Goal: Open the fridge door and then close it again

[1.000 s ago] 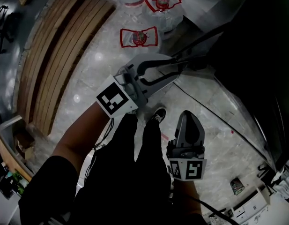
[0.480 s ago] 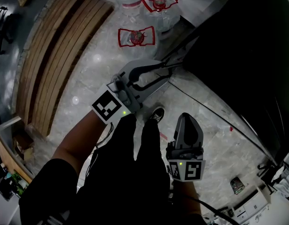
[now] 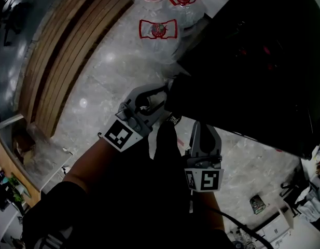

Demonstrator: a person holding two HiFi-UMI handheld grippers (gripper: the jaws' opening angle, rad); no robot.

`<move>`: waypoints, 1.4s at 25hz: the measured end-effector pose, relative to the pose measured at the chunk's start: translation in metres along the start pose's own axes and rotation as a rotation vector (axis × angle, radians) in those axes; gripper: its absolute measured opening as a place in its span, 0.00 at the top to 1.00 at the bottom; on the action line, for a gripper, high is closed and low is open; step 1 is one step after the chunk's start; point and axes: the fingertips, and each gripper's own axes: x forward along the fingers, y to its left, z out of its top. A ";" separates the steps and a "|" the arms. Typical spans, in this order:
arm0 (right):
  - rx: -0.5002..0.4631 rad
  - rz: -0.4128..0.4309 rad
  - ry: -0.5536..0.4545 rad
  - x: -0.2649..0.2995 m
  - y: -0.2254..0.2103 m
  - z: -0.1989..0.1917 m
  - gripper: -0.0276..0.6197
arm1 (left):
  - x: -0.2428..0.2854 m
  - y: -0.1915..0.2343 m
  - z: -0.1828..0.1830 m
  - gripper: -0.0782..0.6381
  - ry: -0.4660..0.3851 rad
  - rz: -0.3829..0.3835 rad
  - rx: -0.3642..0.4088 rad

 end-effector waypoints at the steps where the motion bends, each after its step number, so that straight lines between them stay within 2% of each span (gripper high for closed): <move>1: -0.004 0.016 -0.003 -0.003 0.005 0.003 0.93 | -0.005 -0.005 -0.001 0.74 0.006 0.017 -0.007; 9: -0.047 0.129 -0.007 -0.016 0.040 0.018 0.93 | -0.033 -0.032 -0.003 0.73 0.029 0.105 -0.058; 11: -0.055 0.153 -0.001 -0.016 0.046 0.019 0.93 | -0.037 -0.035 -0.003 0.73 0.035 0.113 -0.050; 14: -0.058 0.175 0.008 -0.015 0.050 0.021 0.93 | -0.037 -0.036 -0.004 0.74 0.056 0.114 0.013; 16: -0.071 0.187 0.017 -0.013 0.052 0.021 0.93 | -0.035 -0.034 -0.004 0.74 0.049 0.129 -0.016; 19: -0.085 0.196 0.021 -0.009 0.053 0.023 0.93 | -0.032 -0.029 0.000 0.73 0.036 0.118 0.008; 22: -0.073 0.192 0.023 -0.006 0.052 0.025 0.93 | -0.030 -0.026 -0.001 0.73 0.031 0.130 -0.040; 25: -0.078 0.192 0.017 -0.002 0.052 0.027 0.93 | -0.027 -0.024 0.001 0.73 0.031 0.108 0.006; 29: -0.079 0.186 0.025 0.001 0.053 0.030 0.93 | -0.027 -0.022 0.003 0.73 0.021 0.118 -0.050; 35: -0.084 0.174 0.010 0.005 0.050 0.037 0.93 | -0.015 -0.009 0.003 0.73 0.040 0.099 -0.062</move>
